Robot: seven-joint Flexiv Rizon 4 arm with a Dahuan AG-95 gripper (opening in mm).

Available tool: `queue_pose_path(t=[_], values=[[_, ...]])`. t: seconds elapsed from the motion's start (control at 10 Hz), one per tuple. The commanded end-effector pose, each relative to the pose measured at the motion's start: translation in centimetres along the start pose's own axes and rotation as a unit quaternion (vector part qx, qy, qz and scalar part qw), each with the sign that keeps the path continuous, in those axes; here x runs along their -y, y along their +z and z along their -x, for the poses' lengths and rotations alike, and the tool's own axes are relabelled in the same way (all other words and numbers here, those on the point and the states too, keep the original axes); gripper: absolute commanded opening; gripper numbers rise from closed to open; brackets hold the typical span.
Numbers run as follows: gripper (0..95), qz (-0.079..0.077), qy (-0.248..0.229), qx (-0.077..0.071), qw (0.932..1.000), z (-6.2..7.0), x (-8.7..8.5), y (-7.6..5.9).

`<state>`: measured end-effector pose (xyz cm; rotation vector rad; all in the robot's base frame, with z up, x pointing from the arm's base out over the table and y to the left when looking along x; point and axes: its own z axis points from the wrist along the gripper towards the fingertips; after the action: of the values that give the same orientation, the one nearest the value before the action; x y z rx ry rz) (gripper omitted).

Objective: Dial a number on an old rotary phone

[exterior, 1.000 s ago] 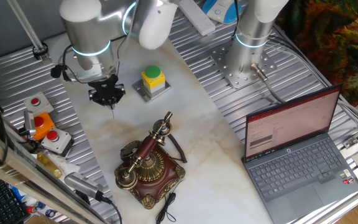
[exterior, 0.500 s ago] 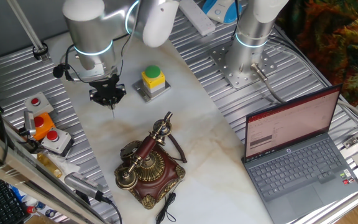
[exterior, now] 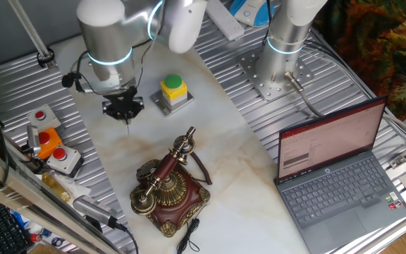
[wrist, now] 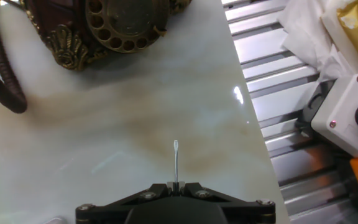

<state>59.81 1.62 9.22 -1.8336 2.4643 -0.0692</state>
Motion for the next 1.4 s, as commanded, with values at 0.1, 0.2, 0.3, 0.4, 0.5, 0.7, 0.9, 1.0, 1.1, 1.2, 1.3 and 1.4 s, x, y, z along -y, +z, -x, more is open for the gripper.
queue_pose_path(t=[0.1,0.2,0.3,0.4,0.5,0.7,0.9,1.0,1.1,1.2,1.3,1.4], values=[[0.0,-0.004,0.005,-0.013,0.9999,0.9,-0.5,-0.1],[0.0,-0.006,0.012,-0.019,0.9997,1.7,-1.0,-0.2],[0.0,-0.008,0.016,-0.023,0.9996,2.3,-1.4,-0.2],[0.0,-0.008,0.018,-0.024,0.9995,2.9,-1.8,0.0],[0.0,-0.008,0.019,-0.023,0.9995,3.2,-2.0,0.1],[0.0,-0.007,0.018,-0.023,0.9995,4.2,-2.7,-0.1],[0.0,-0.006,0.027,-0.028,0.9992,5.5,-3.8,-0.8],[0.0,-0.006,0.031,-0.032,0.9990,6.0,-4.2,-0.9],[0.0,-0.007,0.036,-0.033,0.9988,6.5,-4.7,-1.0],[0.0,-0.008,0.037,-0.033,0.9987,7.0,-5.1,-1.0],[0.0,-0.008,0.037,-0.034,0.9987,7.1,-5.3,-1.0],[0.0,-0.008,0.041,-0.035,0.9985,7.7,-5.9,-1.3]])
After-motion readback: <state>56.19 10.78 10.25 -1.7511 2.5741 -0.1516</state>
